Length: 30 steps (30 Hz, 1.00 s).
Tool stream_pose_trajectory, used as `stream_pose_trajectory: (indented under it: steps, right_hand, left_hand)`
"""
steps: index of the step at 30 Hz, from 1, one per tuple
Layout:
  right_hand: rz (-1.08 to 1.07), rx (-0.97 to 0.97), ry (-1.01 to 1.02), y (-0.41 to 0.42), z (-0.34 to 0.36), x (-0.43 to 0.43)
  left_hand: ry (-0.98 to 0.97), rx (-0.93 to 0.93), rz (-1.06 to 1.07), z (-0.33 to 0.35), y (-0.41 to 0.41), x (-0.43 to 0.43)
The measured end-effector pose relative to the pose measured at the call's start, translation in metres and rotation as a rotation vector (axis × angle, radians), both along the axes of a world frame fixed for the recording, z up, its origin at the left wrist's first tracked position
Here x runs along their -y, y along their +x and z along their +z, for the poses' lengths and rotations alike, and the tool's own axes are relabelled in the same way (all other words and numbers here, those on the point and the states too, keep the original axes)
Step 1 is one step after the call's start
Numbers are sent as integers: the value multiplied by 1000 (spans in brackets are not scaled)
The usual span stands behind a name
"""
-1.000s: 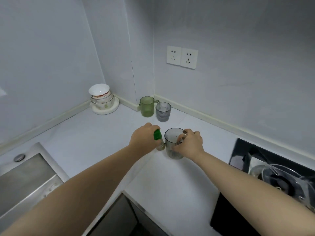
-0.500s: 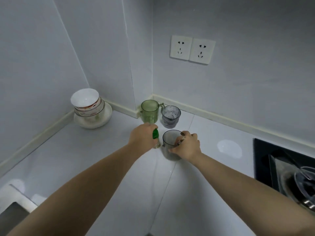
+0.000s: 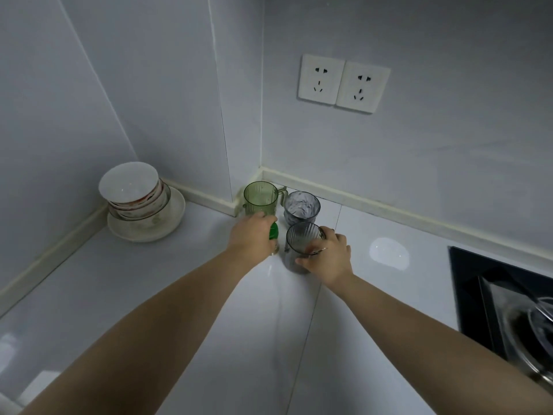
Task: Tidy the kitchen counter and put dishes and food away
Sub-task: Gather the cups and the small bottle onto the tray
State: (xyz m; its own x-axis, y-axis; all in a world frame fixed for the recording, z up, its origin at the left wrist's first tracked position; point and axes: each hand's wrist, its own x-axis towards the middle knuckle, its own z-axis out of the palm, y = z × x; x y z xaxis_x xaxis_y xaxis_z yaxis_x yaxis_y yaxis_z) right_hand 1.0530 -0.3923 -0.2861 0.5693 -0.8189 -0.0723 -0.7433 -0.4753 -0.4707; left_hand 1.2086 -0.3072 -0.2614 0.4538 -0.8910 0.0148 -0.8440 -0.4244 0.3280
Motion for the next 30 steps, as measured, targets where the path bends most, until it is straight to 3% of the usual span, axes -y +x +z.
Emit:
stream_pose_trajectory:
  steps: [14,23,30]
  right_hand:
    - [47,95,68,-14,-8,5]
    - [49,247,76,-39,15,5]
    - [42,228,-2,-86,40,12]
  left_hand:
    - [101,-11,-6,-4,-2,6]
    - [-43,72,-116,14,-33,3]
    - [-58,135,-282,33,-76,11]
